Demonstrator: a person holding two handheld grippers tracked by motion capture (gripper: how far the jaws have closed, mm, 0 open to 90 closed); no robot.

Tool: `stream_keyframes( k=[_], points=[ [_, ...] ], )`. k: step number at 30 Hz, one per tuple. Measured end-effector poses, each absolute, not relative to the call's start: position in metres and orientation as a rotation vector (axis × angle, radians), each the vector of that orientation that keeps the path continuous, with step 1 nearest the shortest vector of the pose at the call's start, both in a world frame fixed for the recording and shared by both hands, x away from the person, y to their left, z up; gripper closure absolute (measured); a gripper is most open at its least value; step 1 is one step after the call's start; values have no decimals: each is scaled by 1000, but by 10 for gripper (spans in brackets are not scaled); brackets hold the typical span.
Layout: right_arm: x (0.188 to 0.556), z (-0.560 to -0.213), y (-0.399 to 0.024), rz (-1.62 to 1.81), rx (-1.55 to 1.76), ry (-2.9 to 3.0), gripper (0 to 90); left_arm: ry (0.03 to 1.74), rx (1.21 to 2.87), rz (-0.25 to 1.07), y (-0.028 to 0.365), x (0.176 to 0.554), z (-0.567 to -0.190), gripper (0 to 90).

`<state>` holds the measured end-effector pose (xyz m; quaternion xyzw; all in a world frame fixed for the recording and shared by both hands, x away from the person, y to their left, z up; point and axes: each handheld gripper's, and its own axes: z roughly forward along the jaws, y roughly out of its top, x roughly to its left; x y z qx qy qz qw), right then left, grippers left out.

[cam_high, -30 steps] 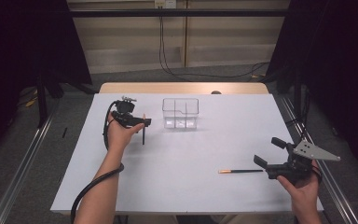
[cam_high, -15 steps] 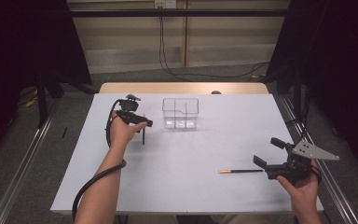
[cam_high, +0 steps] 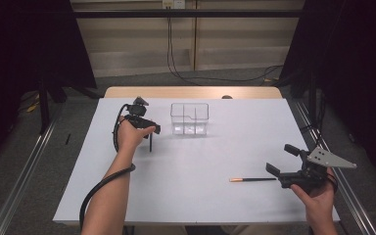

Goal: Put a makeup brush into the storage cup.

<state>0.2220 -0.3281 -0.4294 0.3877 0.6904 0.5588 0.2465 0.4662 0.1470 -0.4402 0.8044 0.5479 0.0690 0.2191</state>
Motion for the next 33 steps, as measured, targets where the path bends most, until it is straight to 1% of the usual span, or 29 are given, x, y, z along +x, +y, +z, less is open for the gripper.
stream_keyframes(
  k=[5,9,10,12,18,22,24,28,33],
  points=[
    [222,-429,-329,1524,1055,1884,0,1538,2238,200,143,468,-443,91],
    [221,-429,-329,1522,1059,1882,0,1539,2230,208,141,468,-446,171],
    [221,-429,-329,1521,1059,1881,0,1527,2259,221,141,469,-446,194],
    [221,-429,-330,1522,1060,1880,0,1546,2259,240,139,469,-448,231],
    [222,-430,-329,1520,1059,1886,0,1540,2276,239,140,470,-448,353],
    [222,-430,-329,1520,1060,1890,0,1554,2261,234,140,471,-448,390],
    [222,-430,-328,1520,1061,1892,0,1566,2272,226,139,472,-447,427],
    [222,-430,-329,1516,1061,1890,0,1568,2270,264,135,474,-446,448],
    [222,-430,-331,1515,1071,1887,0,1565,2283,253,132,476,-444,492]
  ],
)
